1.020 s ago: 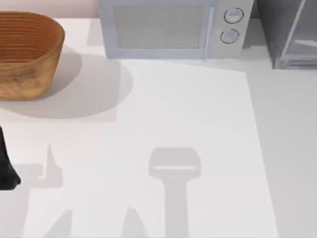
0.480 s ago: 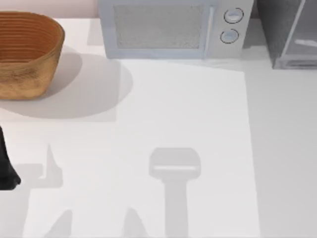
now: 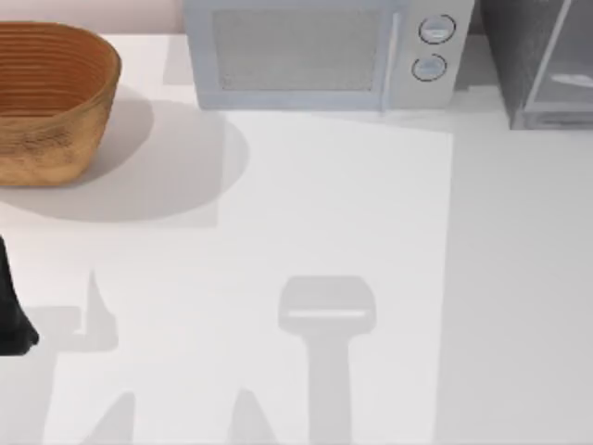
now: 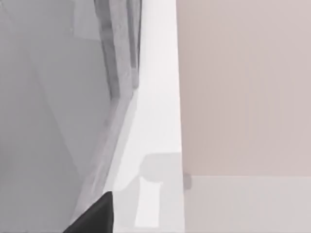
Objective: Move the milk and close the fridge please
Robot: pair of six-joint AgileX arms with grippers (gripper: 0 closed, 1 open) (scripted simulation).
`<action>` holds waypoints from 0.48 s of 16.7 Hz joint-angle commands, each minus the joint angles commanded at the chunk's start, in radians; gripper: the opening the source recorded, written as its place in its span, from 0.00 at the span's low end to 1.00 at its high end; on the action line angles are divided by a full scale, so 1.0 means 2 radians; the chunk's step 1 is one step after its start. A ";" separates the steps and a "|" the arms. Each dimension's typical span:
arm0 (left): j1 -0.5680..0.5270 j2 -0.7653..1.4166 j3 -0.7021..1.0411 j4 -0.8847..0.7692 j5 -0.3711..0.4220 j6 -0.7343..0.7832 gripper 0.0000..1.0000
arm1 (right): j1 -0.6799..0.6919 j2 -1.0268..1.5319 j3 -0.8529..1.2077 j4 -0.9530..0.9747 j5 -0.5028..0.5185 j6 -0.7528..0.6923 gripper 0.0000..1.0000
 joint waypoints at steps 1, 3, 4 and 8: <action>0.000 0.000 0.000 0.000 0.000 0.000 1.00 | 0.000 0.000 0.000 0.000 0.000 0.000 1.00; 0.000 0.000 0.000 0.000 0.000 0.000 1.00 | -0.005 -0.003 0.001 0.000 -0.001 -0.001 1.00; 0.000 0.000 0.000 0.000 0.000 0.000 1.00 | -0.005 -0.003 0.001 0.000 -0.001 -0.001 1.00; 0.000 0.000 0.000 0.000 0.000 0.000 1.00 | 0.040 -0.010 -0.015 0.017 0.038 0.037 1.00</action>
